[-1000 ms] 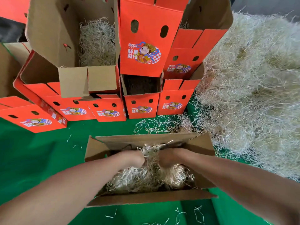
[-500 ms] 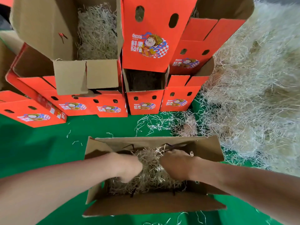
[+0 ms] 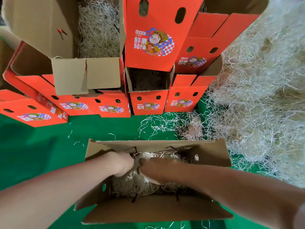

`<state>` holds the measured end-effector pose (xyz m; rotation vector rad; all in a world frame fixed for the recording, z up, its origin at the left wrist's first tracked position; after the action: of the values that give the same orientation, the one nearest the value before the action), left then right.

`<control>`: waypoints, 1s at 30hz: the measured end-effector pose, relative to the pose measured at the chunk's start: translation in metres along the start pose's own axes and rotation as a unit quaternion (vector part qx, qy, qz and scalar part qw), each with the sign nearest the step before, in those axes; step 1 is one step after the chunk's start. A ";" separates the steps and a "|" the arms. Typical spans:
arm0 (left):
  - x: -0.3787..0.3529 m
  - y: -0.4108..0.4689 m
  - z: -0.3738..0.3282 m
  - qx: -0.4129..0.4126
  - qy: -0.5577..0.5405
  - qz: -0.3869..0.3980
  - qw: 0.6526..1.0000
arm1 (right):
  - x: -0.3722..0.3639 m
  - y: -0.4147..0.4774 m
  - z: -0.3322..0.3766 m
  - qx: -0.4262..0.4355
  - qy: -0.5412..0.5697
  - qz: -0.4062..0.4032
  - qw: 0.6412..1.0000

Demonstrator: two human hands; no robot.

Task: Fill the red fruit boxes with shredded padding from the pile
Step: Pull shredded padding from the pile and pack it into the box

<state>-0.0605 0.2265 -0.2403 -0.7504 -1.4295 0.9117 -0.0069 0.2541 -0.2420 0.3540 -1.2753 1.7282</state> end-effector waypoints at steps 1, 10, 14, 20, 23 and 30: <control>-0.010 0.002 -0.001 0.014 0.044 0.045 0.998 | -0.014 0.006 -0.011 -0.058 0.062 0.024 0.996; -0.043 0.015 0.000 0.029 0.298 0.153 0.942 | -0.073 -0.009 -0.047 -0.178 0.059 0.120 0.975; -0.049 0.019 0.000 -0.007 0.297 0.136 0.945 | -0.081 -0.024 -0.054 -0.185 -0.054 0.240 0.951; -0.033 0.036 -0.030 0.055 -0.031 0.108 0.992 | -0.070 -0.030 -0.043 -0.113 -0.104 0.218 0.964; -0.034 0.038 -0.041 0.046 -0.252 0.084 0.963 | -0.064 -0.034 -0.041 -0.128 -0.137 0.197 0.962; -0.011 0.023 0.004 0.070 -0.018 -0.006 0.997 | -0.072 -0.036 -0.047 -0.039 -0.265 0.213 0.940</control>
<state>-0.0651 0.2277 -0.2657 -0.6224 -1.3836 1.0095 0.0730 0.2598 -0.2895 0.5529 -1.9173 2.0096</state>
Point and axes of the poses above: each hand's wrist, its own y-axis towards the middle knuckle, its own x-axis out of the back of the hand, z = x × y, the point moved 9 cm from there along y, towards the middle knuckle, and after that the axes turned 1 degree about -y, right-handed, at the moved point
